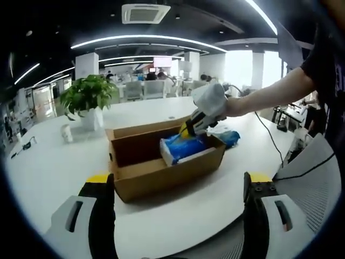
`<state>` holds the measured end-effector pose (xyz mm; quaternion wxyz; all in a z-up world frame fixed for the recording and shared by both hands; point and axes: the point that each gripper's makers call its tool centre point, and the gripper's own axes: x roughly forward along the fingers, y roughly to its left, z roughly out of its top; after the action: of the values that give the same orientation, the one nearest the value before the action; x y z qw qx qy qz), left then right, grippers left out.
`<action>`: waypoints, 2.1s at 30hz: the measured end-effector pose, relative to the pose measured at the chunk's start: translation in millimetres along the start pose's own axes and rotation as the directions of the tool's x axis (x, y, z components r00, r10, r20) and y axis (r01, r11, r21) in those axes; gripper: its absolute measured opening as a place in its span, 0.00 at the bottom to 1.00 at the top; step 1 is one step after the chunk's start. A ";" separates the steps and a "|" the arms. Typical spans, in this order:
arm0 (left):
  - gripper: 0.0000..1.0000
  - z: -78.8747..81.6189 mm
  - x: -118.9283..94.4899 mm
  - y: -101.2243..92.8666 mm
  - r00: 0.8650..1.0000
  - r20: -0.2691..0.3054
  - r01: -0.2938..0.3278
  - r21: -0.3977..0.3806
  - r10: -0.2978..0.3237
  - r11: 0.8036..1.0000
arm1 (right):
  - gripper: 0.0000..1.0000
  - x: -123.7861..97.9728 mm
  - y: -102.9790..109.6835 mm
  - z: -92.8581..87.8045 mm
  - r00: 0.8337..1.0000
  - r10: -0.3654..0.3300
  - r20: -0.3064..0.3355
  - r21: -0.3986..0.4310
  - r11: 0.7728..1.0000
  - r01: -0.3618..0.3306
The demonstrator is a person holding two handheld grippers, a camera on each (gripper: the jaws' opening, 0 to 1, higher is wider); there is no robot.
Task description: Operate the shoe box by opening the lid, removing the specified soft item, and placing it in the target area until the item is outside and the box remains undamaged.
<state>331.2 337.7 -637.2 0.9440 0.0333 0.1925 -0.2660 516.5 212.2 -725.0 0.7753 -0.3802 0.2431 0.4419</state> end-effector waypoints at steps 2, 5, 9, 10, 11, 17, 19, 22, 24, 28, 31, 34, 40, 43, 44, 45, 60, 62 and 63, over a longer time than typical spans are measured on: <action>0.99 -0.2 0.2 -0.1 1.000 -0.001 -0.001 0.001 0.001 1.000 | 0.00 -3.1 -0.5 3.4 1.000 -0.003 0.013 0.005 1.000 0.003; 0.99 -0.4 0.3 -0.1 1.000 -0.001 0.000 -0.004 0.000 1.000 | 0.00 -7.0 -1.8 10.5 0.999 -0.010 0.034 0.002 1.000 0.010; 0.99 -0.9 0.6 -0.9 1.000 -0.004 0.000 0.001 0.000 1.000 | 0.00 -12.4 -3.2 15.8 0.999 -0.015 0.045 -0.007 1.000 0.015; 0.99 -0.8 0.7 -1.4 1.000 -0.005 0.001 0.001 -0.001 1.000 | 0.00 -14.3 -3.7 17.4 0.999 -0.016 0.050 -0.008 1.000 0.017; 0.99 -0.7 0.9 -1.8 1.000 -0.005 0.002 -0.002 -0.002 1.000 | 0.00 -15.5 -4.2 18.3 0.998 -0.017 0.053 -0.009 1.000 0.018; 0.99 -0.9 1.2 -3.5 1.000 -0.007 0.006 -0.004 -0.006 1.000 | 0.00 -26.0 -7.6 25.4 0.997 -0.029 0.077 0.000 1.000 0.029; 0.99 -1.1 1.1 -3.7 1.000 -0.008 0.006 -0.005 -0.006 1.000 | 0.00 -29.5 -9.0 27.8 0.996 -0.036 0.083 -0.001 0.999 0.036; 0.99 -0.9 1.1 -4.4 1.000 -0.008 0.006 -0.003 -0.006 1.000 | 0.00 -34.8 -10.3 32.5 0.994 -0.041 0.097 -0.004 0.999 0.041; 0.99 -1.4 1.3 -5.1 1.000 -0.011 0.008 -0.003 -0.008 1.000 | 0.00 -38.7 -11.2 36.3 0.993 -0.044 0.105 -0.006 0.999 0.045; 0.99 -1.3 1.4 -6.0 1.000 -0.012 0.009 0.000 -0.009 1.000 | 0.00 -44.3 -14.8 42.5 0.992 -0.051 0.116 -0.007 0.999 0.052; 0.99 -1.5 1.3 -5.8 1.000 -0.011 0.010 -0.001 -0.010 1.000 | 0.00 -50.4 -15.9 48.5 0.990 -0.055 0.127 -0.003 0.998 0.056; 0.99 -2.0 1.6 -5.8 1.000 -0.013 0.011 -0.006 -0.011 1.000 | 0.00 -56.0 -17.6 55.1 0.989 -0.057 0.136 -0.003 0.998 0.058; 0.99 -3.2 2.1 -6.4 1.000 -0.019 0.017 -0.003 -0.017 1.000 | 0.00 -67.3 -19.6 66.4 0.986 -0.055 0.158 -0.004 0.998 0.056; 0.99 -4.6 2.3 -6.7 1.000 -0.024 0.021 0.002 -0.021 1.000 | 0.00 -75.4 -22.1 70.6 0.984 -0.057 0.171 -0.009 0.998 0.059; 0.99 -4.6 2.2 -6.7 1.000 -0.023 0.021 0.001 -0.021 1.000 | 0.00 -77.7 -22.7 71.4 0.983 -0.057 0.174 -0.009 0.998 0.060; 0.99 -4.6 2.0 -6.5 1.000 -0.023 0.020 0.000 -0.020 1.000 | 0.00 -80.9 -23.6 72.3 0.982 -0.058 0.178 -0.009 0.998 0.060; 0.99 -8.4 0.7 -5.4 0.999 -0.034 0.021 0.007 -0.021 1.000 | 0.00 -116.9 -33.7 73.4 0.976 -0.073 0.205 -0.018 0.997 0.078; 0.99 -8.4 0.7 -5.2 0.999 -0.033 0.021 0.008 -0.021 1.000 | 0.00 -122.5 -36.0 72.5 0.975 -0.077 0.211 -0.002 0.997 0.079; 0.99 -8.5 0.7 -5.1 0.999 -0.034 0.021 0.008 -0.021 1.000 | 0.00 -123.9 -37.4 71.3 0.974 -0.078 0.210 -0.002 0.997 0.081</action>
<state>326.2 334.4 -645.1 0.9377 0.0395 0.2075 -0.2759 491.1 195.7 -580.4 0.8117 -0.3447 0.1422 0.4495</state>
